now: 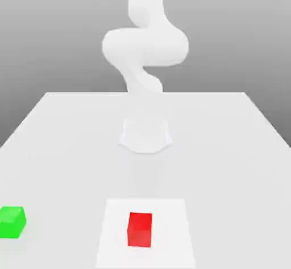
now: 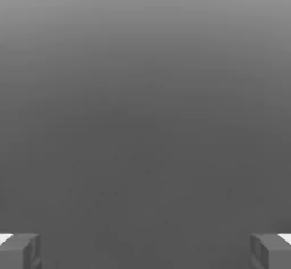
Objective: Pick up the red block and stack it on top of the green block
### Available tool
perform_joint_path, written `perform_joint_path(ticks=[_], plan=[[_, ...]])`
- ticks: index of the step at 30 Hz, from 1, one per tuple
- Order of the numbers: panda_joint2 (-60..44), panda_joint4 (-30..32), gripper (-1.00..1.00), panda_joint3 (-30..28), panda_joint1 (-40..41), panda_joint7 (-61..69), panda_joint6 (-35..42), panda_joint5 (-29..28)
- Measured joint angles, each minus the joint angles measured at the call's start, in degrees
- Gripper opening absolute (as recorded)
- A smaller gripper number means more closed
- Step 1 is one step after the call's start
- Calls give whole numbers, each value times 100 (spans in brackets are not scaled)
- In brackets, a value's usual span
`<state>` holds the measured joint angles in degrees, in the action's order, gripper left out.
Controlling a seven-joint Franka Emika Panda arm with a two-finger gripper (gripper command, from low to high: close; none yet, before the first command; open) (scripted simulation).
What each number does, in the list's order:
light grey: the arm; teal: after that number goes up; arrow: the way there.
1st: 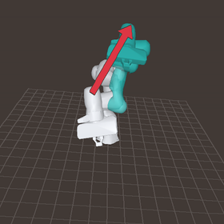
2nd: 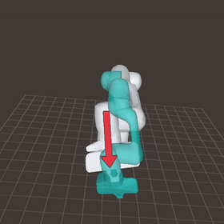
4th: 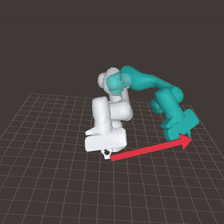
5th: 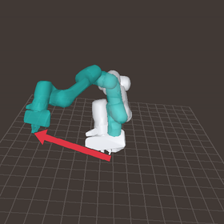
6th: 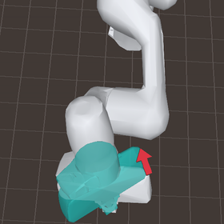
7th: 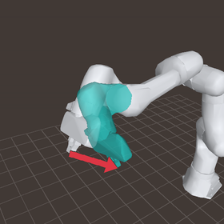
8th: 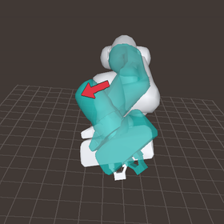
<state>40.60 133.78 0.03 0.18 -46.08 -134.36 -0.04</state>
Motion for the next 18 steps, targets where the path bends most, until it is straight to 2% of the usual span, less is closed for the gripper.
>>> perform_joint_path(ticks=[18], plan=[[-3775, 1441, 0, -30, 90, -167, -1862, -14]])
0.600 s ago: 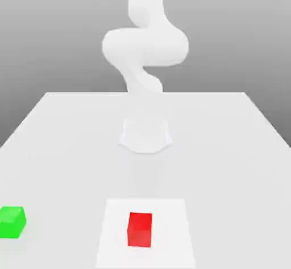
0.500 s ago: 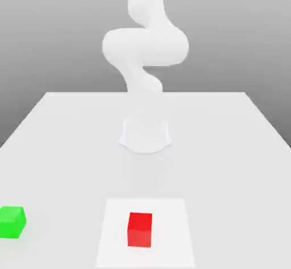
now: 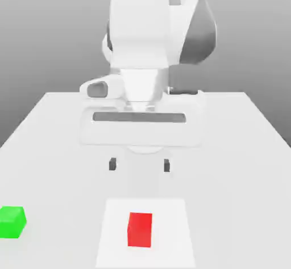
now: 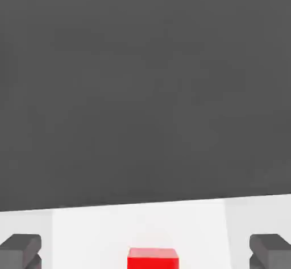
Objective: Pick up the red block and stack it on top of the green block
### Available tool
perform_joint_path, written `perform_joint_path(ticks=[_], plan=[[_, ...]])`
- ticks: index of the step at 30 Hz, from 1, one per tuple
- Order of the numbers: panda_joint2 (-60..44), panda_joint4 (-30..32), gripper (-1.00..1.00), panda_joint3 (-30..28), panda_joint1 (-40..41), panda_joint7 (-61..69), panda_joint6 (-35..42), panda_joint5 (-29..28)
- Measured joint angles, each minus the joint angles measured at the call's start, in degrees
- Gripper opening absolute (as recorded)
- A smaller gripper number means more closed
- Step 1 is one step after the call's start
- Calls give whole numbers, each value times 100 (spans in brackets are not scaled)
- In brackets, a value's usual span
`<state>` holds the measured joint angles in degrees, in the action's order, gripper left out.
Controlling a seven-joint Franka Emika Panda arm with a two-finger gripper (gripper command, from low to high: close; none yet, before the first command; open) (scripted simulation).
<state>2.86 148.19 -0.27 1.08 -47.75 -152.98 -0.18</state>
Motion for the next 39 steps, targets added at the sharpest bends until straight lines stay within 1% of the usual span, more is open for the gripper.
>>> perform_joint_path(ticks=[4, 9, 10, 17, 23, 39], plan=[[-831, 270, 0, -7, 10, -14, -441, 23], [-1868, 177, 0, 5, 19, -5, -1283, 43], [-2009, 157, -100, 7, 20, -4, -1402, 44], [-2011, 158, -100, 12, 27, -20, -1407, 28], [-969, 294, -100, 0, 67, 42, -495, 30], [-1221, -762, -100, -991, 1904, 3448, 398, 376]])
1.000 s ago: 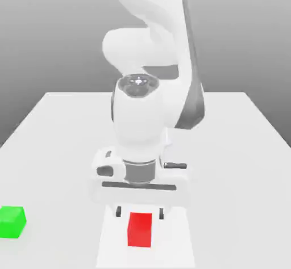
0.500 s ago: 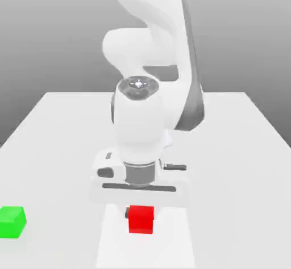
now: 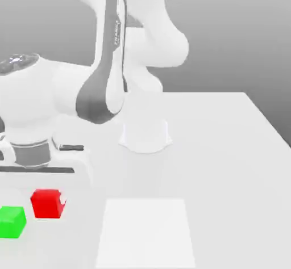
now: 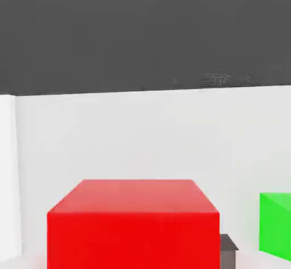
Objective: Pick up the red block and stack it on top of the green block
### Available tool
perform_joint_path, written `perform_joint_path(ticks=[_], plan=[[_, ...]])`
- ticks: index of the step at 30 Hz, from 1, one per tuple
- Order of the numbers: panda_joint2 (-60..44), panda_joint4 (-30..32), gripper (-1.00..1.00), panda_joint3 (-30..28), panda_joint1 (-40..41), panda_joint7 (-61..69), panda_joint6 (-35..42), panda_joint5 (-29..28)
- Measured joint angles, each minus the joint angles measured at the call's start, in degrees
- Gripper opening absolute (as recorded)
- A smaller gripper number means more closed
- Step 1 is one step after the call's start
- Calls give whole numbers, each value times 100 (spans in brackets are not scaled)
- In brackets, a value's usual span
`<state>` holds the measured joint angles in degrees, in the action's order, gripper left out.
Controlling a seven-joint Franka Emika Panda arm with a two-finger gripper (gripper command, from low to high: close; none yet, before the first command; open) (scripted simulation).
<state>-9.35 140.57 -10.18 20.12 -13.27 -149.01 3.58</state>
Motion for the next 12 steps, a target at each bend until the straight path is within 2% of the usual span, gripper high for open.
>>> perform_joint_path(ticks=[4, 8, 9, 12], plan=[[-79, -259, -100, -236, 430, 817, 137, 69], [-737, -345, -100, -118, 621, 1184, -433, 379], [-893, -354, 100, -68, 666, 1238, -574, 448], [-893, -354, 100, -68, 666, 1238, -574, 448]])
